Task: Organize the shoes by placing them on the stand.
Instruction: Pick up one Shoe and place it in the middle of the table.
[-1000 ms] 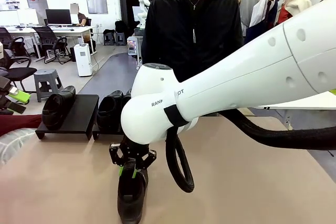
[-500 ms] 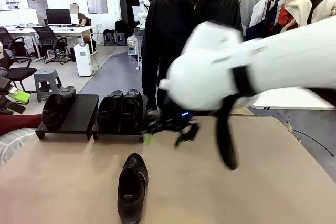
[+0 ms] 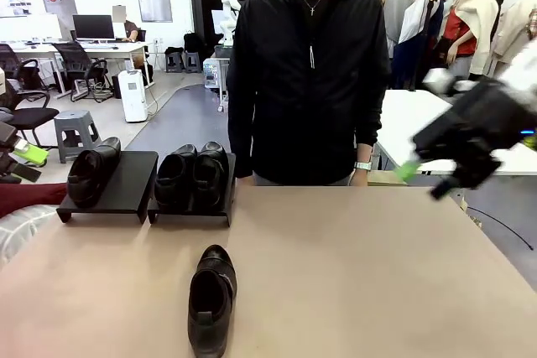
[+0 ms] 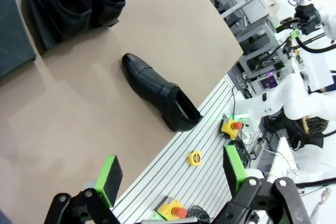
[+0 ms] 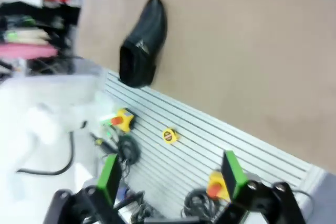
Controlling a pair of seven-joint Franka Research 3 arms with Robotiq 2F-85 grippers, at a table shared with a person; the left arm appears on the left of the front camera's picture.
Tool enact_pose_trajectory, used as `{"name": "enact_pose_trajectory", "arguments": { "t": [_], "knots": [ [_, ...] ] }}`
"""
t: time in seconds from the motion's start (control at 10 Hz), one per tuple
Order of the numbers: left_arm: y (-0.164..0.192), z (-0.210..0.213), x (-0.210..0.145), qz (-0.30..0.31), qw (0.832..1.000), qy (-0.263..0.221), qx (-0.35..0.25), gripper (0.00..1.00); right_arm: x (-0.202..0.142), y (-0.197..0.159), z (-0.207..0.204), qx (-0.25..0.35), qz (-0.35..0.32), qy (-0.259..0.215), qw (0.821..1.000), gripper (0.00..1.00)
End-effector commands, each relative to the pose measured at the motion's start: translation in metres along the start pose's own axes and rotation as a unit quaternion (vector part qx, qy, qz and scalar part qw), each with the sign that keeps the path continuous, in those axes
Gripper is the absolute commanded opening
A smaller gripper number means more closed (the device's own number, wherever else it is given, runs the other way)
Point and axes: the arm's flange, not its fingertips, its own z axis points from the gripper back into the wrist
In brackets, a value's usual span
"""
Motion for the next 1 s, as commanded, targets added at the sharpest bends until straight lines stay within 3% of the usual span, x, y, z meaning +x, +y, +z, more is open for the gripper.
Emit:
{"name": "enact_pose_trajectory", "arguments": {
  "t": [0.0, 0.1, 0.3, 0.4, 0.9],
  "knots": [
    [0.001, 0.002, -0.002, -0.011, 1.0, 0.004, -0.002, 1.0, -0.002, -0.06, 0.015, 0.038, -0.061, -0.027, 0.997, 1.0],
    [0.001, 0.002, -0.002, -0.011, 1.0, 0.004, -0.002, 1.0, -0.007, -0.076, 0.018, 0.051, -0.057, -0.02, 0.997, 1.0],
    [0.001, 0.002, -0.002, -0.011, 1.0, 0.004, -0.002, 1.0, -0.004, -0.081, 0.001, 0.017, -0.023, -0.016, 0.999, 1.0],
    [0.001, 0.002, -0.002, -0.011, 1.0, 0.004, -0.002, 1.0, -0.017, -0.092, 0.032, 0.033, -0.061, -0.02, 0.997, 1.0],
    [0.001, 0.002, -0.002, -0.011, 1.0, 0.004, -0.002, 1.0, -0.017, -0.092, 0.032, 0.033, -0.061, -0.02, 0.997, 1.0]
  ]
}}
